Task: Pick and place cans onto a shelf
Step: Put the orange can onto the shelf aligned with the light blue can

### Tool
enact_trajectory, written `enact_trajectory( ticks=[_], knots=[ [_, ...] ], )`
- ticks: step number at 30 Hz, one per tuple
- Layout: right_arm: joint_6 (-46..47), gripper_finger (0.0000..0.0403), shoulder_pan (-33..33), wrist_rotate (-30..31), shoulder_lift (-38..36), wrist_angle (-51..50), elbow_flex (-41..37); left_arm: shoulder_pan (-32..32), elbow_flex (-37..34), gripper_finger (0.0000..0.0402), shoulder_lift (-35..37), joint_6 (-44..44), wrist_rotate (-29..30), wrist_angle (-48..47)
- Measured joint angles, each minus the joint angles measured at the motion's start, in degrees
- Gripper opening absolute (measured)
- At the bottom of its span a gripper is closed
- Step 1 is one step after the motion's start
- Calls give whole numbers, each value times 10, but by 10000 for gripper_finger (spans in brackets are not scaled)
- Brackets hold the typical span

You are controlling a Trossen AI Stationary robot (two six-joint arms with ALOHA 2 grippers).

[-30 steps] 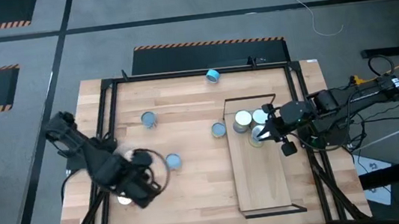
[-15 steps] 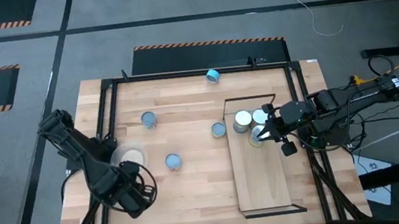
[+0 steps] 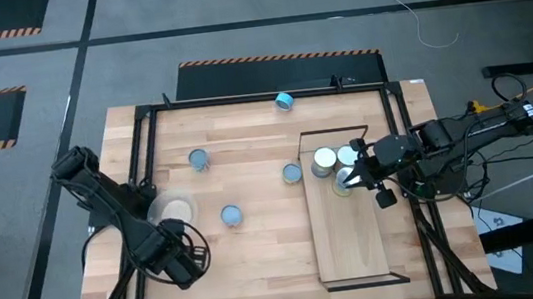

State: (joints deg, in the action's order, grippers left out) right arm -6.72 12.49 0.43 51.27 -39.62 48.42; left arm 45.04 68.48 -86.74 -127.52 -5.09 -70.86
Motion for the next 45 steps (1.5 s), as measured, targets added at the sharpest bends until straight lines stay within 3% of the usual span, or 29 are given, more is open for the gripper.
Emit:
enact_trajectory(
  ticks=[19,28,38,45],
  knots=[
    [0,68,0,0,0,0,0,-4,-51,107,1,-25,-5,51],
    [0,68,0,0,0,-1,0,-4,-51,12,1,-22,0,50],
    [0,68,0,0,0,-1,0,-5,-43,2,-1,44,11,49],
    [2,68,0,0,0,-1,0,-9,13,1,-2,161,15,69]
  ],
)
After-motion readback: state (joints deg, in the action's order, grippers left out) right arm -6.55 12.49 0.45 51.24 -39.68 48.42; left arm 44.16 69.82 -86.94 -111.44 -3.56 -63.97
